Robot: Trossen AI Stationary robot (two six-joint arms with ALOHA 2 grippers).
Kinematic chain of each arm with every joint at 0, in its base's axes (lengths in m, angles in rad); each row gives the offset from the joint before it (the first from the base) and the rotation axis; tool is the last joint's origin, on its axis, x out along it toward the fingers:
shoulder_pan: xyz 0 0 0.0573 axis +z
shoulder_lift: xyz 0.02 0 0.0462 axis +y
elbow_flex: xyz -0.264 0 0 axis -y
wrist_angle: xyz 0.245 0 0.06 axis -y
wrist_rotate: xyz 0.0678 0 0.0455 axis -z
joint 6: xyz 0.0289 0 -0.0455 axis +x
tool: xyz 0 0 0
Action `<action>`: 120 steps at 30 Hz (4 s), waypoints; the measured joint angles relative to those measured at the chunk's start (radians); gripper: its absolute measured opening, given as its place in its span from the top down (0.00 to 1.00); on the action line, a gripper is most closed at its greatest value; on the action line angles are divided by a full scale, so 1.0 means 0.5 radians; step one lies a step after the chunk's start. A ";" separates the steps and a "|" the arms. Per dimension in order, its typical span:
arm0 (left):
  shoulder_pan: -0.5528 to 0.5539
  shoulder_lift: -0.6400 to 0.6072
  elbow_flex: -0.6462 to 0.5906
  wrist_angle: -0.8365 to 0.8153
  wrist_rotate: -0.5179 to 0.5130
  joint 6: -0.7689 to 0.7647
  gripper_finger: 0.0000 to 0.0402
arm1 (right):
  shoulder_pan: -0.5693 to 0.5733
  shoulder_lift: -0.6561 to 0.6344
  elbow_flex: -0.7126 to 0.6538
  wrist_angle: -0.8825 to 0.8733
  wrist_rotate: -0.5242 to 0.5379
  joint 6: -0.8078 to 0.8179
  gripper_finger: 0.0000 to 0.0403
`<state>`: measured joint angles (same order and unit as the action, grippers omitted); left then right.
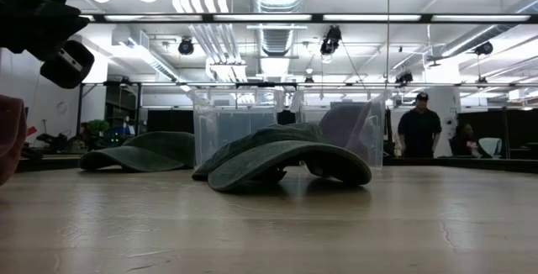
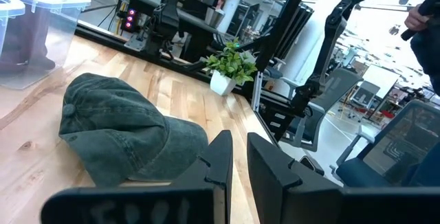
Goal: Pick & Place hat
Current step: Put the right red cap into the right transparent bin
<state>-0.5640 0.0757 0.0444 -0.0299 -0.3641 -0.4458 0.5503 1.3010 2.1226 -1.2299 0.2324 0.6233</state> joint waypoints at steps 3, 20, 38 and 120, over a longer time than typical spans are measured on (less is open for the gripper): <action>-0.001 0.000 0.000 0.000 0.000 0.000 0.90 | 0.001 0.040 -0.004 -0.096 0.007 -0.002 0.98; -0.001 0.000 0.000 0.000 0.000 -0.004 0.90 | -0.076 0.501 -0.036 -0.684 0.116 -0.940 0.98; -0.001 0.000 0.000 -0.001 0.000 -0.001 0.90 | -0.677 0.491 -0.446 -0.684 0.646 -1.934 0.98; 0.000 0.000 0.001 -0.009 -0.008 0.007 0.90 | -1.742 0.826 -1.016 -0.040 1.002 -2.749 0.98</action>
<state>-0.5643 0.0756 0.0450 -0.0342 -0.3683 -0.4423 -0.3208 1.7142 1.6146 -1.2497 0.7334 -0.7512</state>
